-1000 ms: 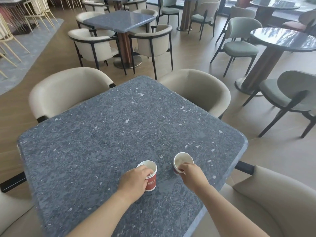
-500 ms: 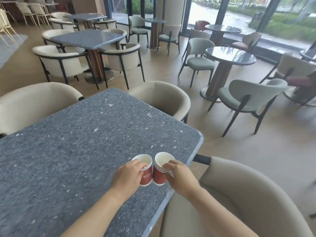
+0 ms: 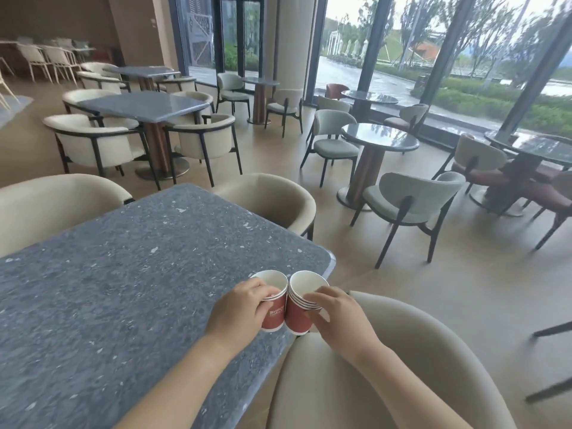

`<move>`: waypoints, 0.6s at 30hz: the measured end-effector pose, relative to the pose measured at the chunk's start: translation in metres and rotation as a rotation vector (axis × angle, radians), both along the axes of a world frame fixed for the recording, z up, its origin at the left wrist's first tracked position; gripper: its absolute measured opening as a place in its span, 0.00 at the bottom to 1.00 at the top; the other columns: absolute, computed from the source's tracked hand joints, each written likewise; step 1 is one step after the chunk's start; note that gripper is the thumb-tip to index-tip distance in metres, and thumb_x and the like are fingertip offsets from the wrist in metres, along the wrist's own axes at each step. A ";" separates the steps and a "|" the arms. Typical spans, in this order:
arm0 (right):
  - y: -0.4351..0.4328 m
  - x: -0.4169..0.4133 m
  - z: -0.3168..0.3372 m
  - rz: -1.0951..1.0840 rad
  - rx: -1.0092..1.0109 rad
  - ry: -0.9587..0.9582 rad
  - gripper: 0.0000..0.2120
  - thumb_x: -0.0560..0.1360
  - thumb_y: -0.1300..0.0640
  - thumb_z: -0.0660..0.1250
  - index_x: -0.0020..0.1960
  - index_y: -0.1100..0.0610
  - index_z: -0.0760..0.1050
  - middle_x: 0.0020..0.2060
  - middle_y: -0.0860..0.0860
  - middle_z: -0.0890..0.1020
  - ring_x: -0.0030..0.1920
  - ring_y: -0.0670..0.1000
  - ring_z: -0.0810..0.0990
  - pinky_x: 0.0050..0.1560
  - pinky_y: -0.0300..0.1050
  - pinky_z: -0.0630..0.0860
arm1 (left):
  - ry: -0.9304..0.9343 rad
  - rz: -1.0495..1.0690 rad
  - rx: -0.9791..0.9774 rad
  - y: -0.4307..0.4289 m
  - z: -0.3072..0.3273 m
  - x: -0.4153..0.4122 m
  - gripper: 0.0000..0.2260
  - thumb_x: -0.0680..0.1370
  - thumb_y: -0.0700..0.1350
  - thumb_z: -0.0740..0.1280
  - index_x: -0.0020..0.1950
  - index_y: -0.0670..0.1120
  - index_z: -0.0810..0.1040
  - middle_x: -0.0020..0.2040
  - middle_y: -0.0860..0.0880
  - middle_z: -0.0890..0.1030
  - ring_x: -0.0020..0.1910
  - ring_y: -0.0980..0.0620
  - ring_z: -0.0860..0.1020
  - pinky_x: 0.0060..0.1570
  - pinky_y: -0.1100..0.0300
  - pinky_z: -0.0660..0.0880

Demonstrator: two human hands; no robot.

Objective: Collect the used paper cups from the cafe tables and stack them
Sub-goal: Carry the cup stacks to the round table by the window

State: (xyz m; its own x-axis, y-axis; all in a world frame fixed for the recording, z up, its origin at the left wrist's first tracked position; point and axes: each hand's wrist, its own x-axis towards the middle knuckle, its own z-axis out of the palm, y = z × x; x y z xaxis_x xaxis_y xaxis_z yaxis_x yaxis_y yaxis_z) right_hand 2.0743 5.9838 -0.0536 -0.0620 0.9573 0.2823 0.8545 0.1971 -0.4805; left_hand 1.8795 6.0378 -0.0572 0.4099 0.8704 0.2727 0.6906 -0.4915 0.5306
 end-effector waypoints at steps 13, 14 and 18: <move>-0.055 -0.058 0.032 -0.068 0.086 0.001 0.12 0.72 0.57 0.69 0.54 0.49 0.79 0.48 0.45 0.80 0.48 0.48 0.77 0.48 0.39 0.73 | -0.041 -0.059 0.029 -0.040 0.034 -0.062 0.08 0.76 0.47 0.66 0.53 0.56 0.80 0.51 0.60 0.78 0.50 0.57 0.77 0.45 0.59 0.75; -0.060 -0.064 0.036 -0.074 0.097 -0.001 0.12 0.72 0.58 0.69 0.54 0.49 0.79 0.48 0.46 0.81 0.48 0.48 0.77 0.48 0.40 0.73 | -0.037 -0.068 0.040 -0.043 0.039 -0.067 0.08 0.76 0.47 0.66 0.53 0.57 0.80 0.51 0.60 0.78 0.50 0.57 0.77 0.44 0.60 0.74; -0.084 -0.092 0.046 -0.097 0.127 0.008 0.12 0.71 0.60 0.68 0.53 0.50 0.79 0.47 0.47 0.81 0.46 0.51 0.78 0.47 0.44 0.76 | -0.042 -0.128 0.069 -0.059 0.049 -0.089 0.08 0.75 0.46 0.67 0.53 0.56 0.80 0.50 0.58 0.79 0.49 0.55 0.77 0.44 0.59 0.74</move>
State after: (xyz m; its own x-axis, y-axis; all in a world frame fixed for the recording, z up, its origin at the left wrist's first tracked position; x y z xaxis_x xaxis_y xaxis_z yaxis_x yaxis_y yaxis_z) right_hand 1.9824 5.9000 -0.0078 0.0318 0.9152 0.4017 0.8689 0.1733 -0.4637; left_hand 1.7901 5.9792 -0.0086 0.5035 0.7903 0.3491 0.5974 -0.6104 0.5201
